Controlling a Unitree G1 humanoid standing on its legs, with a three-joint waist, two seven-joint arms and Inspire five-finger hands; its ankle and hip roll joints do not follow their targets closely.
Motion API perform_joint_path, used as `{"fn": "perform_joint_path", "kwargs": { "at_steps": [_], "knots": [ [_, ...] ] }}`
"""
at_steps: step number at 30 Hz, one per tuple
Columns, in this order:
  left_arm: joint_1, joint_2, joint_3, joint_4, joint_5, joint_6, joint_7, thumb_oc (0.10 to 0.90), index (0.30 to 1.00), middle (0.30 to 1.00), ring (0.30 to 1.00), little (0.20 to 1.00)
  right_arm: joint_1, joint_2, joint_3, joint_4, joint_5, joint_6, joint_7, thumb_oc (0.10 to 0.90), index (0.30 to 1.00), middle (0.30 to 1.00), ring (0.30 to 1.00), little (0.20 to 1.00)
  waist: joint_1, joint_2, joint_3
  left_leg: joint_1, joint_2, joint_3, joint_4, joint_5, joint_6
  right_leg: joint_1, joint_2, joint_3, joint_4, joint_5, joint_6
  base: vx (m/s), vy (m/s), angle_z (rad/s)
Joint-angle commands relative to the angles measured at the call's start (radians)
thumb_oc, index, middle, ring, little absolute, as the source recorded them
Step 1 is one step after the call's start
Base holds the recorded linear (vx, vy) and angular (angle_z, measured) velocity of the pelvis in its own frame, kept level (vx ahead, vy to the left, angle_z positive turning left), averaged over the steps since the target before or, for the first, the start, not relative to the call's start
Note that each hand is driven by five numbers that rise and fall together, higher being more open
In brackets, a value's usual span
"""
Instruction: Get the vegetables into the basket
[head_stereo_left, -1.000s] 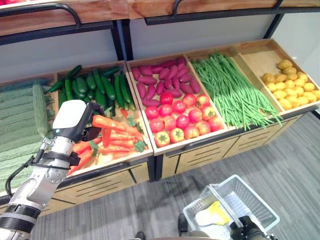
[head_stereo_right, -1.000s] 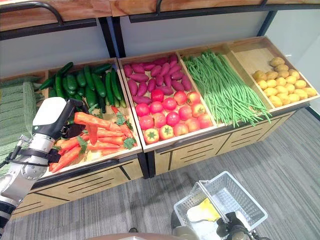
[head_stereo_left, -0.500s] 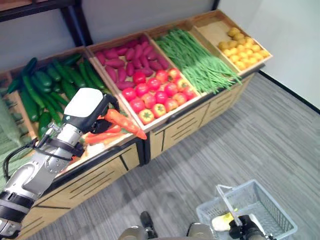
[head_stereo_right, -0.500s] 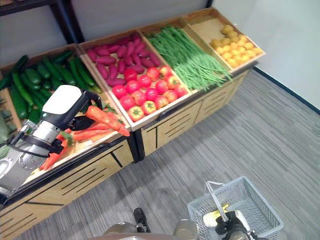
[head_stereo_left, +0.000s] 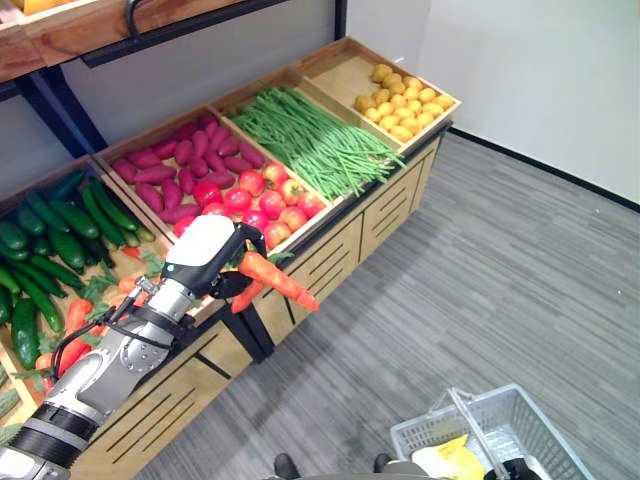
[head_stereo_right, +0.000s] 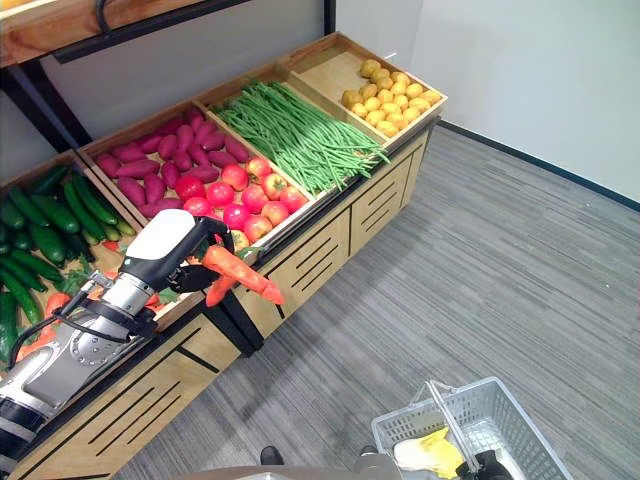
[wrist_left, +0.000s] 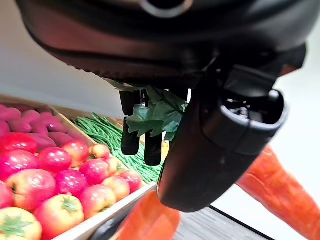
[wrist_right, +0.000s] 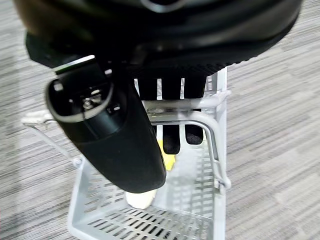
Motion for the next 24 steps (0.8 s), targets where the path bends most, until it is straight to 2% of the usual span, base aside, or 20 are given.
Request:
{"fn": "perform_joint_path", "kwargs": {
  "at_steps": [1, 2, 4, 5, 6, 7, 9, 11, 14, 17, 22, 24],
  "knots": [
    [-0.152, -0.014, 0.088, -0.05, -0.063, -0.039, 0.063, 0.4, 0.3, 0.3, 0.3, 0.3, -0.068, -0.094, 0.01, -0.033, 0.006, -0.042, -0.062, 0.4, 0.3, 0.3, 0.3, 0.3, 0.0, -0.039, 0.03, -0.013, 0.06, -0.114, 0.111, -0.037, -0.119, -0.005, -0.001, 0.044, -0.103, 0.079, 0.024, -0.01, -0.099, -0.05],
    [-0.153, -0.017, 0.084, -0.052, -0.067, -0.04, 0.064, 0.4, 0.3, 0.3, 0.3, 0.3, -0.081, -0.101, 0.016, -0.031, 0.003, -0.042, -0.064, 0.4, 0.3, 0.3, 0.3, 0.3, 0.008, -0.037, 0.035, -0.023, 0.054, -0.154, 0.128, -0.034, -0.122, -0.006, 0.004, 0.055, -0.102, 0.077, 0.02, 0.0, -0.065, -0.11],
    [-0.14, -0.022, 0.079, -0.058, -0.061, -0.038, 0.074, 0.4, 0.3, 0.3, 0.3, 0.3, -0.117, -0.118, 0.039, -0.033, -0.002, -0.043, -0.07, 0.4, 0.3, 0.3, 0.3, 0.3, 0.048, -0.039, 0.051, -0.051, 0.006, -0.32, 0.115, -0.041, -0.117, -0.01, 0.013, 0.097, -0.092, 0.074, 0.017, -0.02, -0.023, -0.52],
    [-0.14, -0.022, 0.081, -0.059, -0.061, -0.038, 0.074, 0.4, 0.3, 0.3, 0.3, 0.3, -0.118, -0.118, 0.039, -0.033, -0.002, -0.044, -0.07, 0.4, 0.3, 0.3, 0.3, 0.3, 0.046, -0.04, 0.048, -0.056, 0.004, -0.321, 0.112, -0.035, -0.116, -0.015, 0.011, 0.096, -0.093, 0.078, 0.017, 0.03, -0.021, -1.12],
    [-0.116, -0.013, 0.091, -0.068, -0.053, -0.043, 0.095, 0.4, 0.3, 0.3, 0.3, 0.3, -0.139, -0.123, 0.061, -0.032, -0.014, -0.049, -0.075, 0.4, 0.3, 0.3, 0.3, 0.3, 0.077, -0.037, 0.046, -0.091, -0.016, -0.486, 0.069, -0.023, -0.112, -0.025, 0.026, 0.155, -0.083, 0.076, 0.021, 0.04, -0.009, -0.9],
    [-0.115, -0.013, 0.093, -0.068, -0.053, -0.043, 0.095, 0.4, 0.3, 0.3, 0.3, 0.3, -0.14, -0.124, 0.062, -0.031, -0.014, -0.049, -0.075, 0.4, 0.3, 0.3, 0.3, 0.3, 0.075, -0.037, 0.044, -0.093, -0.016, -0.488, 0.068, -0.022, -0.112, -0.028, 0.025, 0.154, -0.081, 0.075, 0.021, 0.07, 0.0, -0.77],
    [-0.103, -0.01, 0.103, -0.08, -0.058, -0.044, 0.108, 0.4, 0.3, 0.3, 0.3, 0.3, -0.155, -0.124, 0.081, -0.034, -0.024, -0.053, -0.076, 0.4, 0.3, 0.3, 0.3, 0.3, 0.092, -0.033, 0.048, -0.119, -0.038, -0.615, 0.046, -0.004, -0.113, -0.033, 0.04, 0.202, -0.073, 0.072, 0.022, 0.04, 0.02, -0.66],
    [-0.104, -0.005, 0.099, -0.089, -0.06, -0.05, 0.115, 0.4, 0.3, 0.3, 0.3, 0.3, -0.171, -0.122, 0.097, -0.032, -0.028, -0.058, -0.08, 0.4, 0.3, 0.3, 0.3, 0.3, 0.098, -0.025, 0.051, -0.125, -0.056, -0.692, 0.041, 0.0, -0.12, -0.038, 0.054, 0.251, -0.063, 0.068, 0.026, 0.04, 0.074, -0.69],
    [-0.111, 0.009, 0.087, -0.108, -0.08, -0.062, 0.102, 0.4, 0.3, 0.3, 0.3, 0.3, -0.163, -0.115, 0.103, -0.034, -0.031, -0.06, -0.074, 0.4, 0.3, 0.3, 0.3, 0.3, 0.093, -0.022, 0.038, -0.104, -0.062, -0.657, 0.044, -0.018, -0.11, -0.026, 0.042, 0.27, -0.056, 0.055, 0.036, 0.1, 0.168, -0.66],
    [-0.123, 0.026, 0.06, -0.117, -0.088, -0.07, 0.09, 0.4, 0.3, 0.3, 0.3, 0.3, -0.161, -0.108, 0.111, -0.054, -0.035, -0.06, -0.069, 0.4, 0.3, 0.3, 0.3, 0.3, 0.08, -0.033, 0.024, -0.076, -0.086, -0.622, 0.041, -0.052, -0.082, -0.024, 0.019, 0.303, -0.053, 0.061, 0.054, 0.09, 0.205, -0.38],
    [-0.125, 0.072, 0.051, -0.143, -0.087, -0.08, 0.075, 0.4, 0.3, 0.3, 0.3, 0.3, -0.164, -0.085, 0.118, -0.071, -0.044, -0.054, -0.058, 0.4, 0.3, 0.3, 0.3, 0.3, 0.083, -0.053, 0.015, -0.038, -0.108, -0.518, 0.022, -0.084, -0.044, -0.059, -0.034, 0.364, -0.065, 0.111, 0.105, 0.0, 0.245, -0.53],
    [-0.122, 0.08, 0.047, -0.157, -0.087, -0.085, 0.07, 0.4, 0.3, 0.3, 0.3, 0.3, -0.162, -0.085, 0.112, -0.081, -0.048, -0.051, -0.063, 0.4, 0.3, 0.3, 0.3, 0.3, 0.075, -0.061, 0.018, -0.033, -0.127, -0.478, 0.014, -0.094, -0.028, -0.085, -0.063, 0.385, -0.083, 0.152, 0.133, -0.09, 0.243, -0.56]
  ]
}}
